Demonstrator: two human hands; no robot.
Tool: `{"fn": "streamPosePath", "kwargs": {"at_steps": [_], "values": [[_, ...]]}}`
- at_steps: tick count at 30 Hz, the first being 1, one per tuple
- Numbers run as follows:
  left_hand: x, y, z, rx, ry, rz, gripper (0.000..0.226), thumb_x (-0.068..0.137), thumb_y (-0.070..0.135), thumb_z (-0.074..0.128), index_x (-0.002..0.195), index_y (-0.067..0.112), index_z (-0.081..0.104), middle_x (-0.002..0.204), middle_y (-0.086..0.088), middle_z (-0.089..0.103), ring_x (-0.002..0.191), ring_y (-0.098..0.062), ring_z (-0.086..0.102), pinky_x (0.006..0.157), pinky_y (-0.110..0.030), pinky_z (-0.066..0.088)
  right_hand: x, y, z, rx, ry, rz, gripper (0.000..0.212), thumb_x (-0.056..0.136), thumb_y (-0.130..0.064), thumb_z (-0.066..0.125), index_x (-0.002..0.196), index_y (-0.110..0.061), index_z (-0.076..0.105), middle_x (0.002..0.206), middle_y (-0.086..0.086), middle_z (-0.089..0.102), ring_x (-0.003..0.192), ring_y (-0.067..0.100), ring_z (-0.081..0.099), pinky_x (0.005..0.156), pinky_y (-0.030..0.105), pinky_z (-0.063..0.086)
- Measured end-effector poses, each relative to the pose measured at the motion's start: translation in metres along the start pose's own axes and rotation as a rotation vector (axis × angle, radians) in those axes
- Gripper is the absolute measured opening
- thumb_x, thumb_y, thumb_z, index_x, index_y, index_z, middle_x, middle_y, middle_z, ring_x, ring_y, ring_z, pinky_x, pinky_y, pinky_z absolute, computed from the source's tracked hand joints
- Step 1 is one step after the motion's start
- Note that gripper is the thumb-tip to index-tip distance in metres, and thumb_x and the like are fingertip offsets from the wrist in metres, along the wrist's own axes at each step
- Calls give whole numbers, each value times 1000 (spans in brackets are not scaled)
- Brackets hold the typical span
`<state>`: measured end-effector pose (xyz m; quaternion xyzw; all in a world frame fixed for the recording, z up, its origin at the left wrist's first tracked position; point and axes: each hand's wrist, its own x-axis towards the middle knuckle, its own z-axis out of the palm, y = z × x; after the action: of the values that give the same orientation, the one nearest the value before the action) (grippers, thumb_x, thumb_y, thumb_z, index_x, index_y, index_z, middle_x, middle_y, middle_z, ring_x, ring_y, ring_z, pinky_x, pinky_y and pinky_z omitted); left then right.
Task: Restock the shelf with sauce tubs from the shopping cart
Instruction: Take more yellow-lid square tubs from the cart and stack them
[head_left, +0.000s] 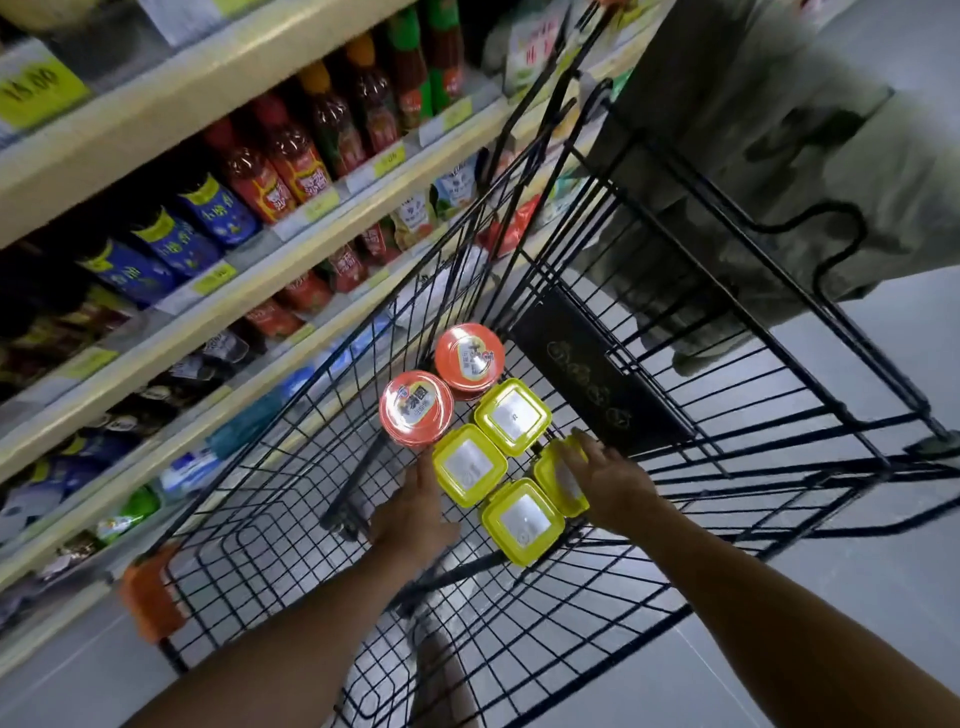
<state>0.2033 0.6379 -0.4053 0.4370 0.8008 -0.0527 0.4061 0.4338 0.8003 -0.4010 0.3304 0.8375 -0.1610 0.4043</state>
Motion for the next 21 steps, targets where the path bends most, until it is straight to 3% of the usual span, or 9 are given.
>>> {"fn": "streamPosePath", "kwargs": {"at_steps": [2,5,7,10,16,21], "values": [[6,-1,8,-38,20,-6,123,80,47,79,158,28,-14,161,-3,34,113,-27,66,71,-34,42,6,3,5,-45,34,-54,100,96,-16,53,152,-26,-29,167,11,-18,143,37,33,104,46,50],[16,-2,15,-123,65,-7,115,77,44,80,156,32,-2,156,1,41,112,-27,66,75,-37,47,14,6,12,-89,85,-114,112,95,-9,53,135,-26,-50,162,11,-27,144,36,32,103,44,50],[23,-2,19,-172,94,-21,108,75,43,83,152,33,8,149,2,50,111,-28,66,81,-43,54,19,7,14,-102,90,-143,119,91,-2,59,140,-28,-46,158,9,-33,145,38,30,104,47,50],[28,-1,27,-182,141,-28,107,71,48,86,149,33,14,141,5,58,108,-26,68,79,-43,55,27,7,14,-150,101,-157,117,90,-3,64,150,-26,-34,164,10,-26,142,36,34,99,46,51],[33,-8,44,-300,200,-17,123,62,68,85,153,35,10,140,7,61,107,-26,70,78,-41,54,29,6,12,-225,120,-164,110,93,-11,66,154,-23,-25,167,13,-7,140,34,35,96,42,50],[38,-12,54,-541,201,11,122,58,66,87,152,47,11,136,9,63,103,-25,71,82,-48,59,33,6,18,-251,149,-145,116,89,-8,70,152,-23,-26,167,14,-4,132,32,43,86,39,55]]}}
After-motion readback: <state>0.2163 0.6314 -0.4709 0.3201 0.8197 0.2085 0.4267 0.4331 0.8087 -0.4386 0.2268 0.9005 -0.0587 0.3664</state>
